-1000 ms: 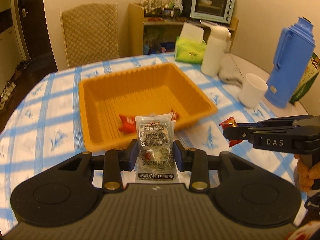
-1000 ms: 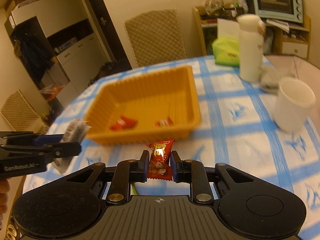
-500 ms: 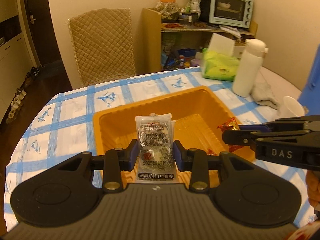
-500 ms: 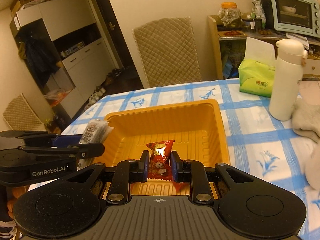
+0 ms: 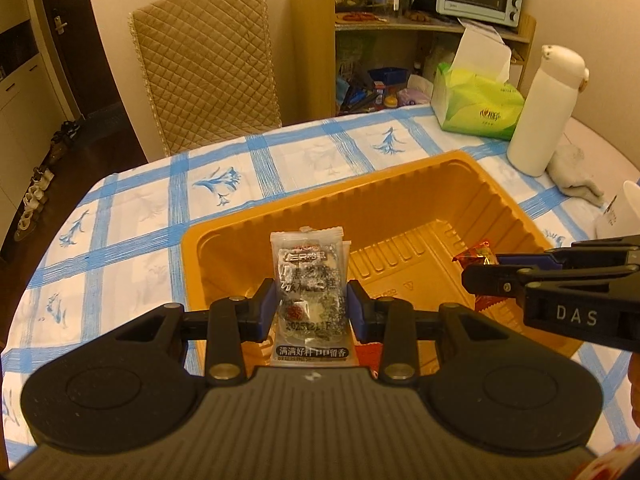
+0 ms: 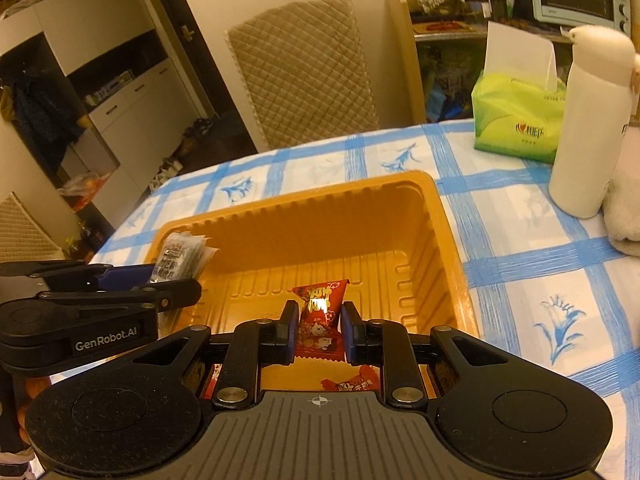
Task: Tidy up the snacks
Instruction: 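Carry the clear bag into the basket and open the left tool while the right tool carries its candy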
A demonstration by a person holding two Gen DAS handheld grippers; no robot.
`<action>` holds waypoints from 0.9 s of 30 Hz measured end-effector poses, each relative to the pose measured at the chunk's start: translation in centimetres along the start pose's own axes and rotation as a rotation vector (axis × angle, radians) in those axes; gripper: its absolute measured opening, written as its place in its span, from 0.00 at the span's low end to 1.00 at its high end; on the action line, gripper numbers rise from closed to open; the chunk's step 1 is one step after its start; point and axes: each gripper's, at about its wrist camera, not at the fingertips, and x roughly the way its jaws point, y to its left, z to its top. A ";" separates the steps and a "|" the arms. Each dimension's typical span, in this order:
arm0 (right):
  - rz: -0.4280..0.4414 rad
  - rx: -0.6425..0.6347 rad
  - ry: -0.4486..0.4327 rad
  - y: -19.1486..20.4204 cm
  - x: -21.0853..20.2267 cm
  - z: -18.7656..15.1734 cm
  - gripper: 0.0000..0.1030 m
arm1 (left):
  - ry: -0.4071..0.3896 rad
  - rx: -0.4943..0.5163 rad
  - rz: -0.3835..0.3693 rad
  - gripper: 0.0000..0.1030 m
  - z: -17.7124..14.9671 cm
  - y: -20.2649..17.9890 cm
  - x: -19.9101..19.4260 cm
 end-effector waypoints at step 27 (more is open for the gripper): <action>-0.006 0.018 0.022 0.3 1.6 0.4 0.22 | 0.019 0.001 -0.025 0.40 0.6 0.4 1.3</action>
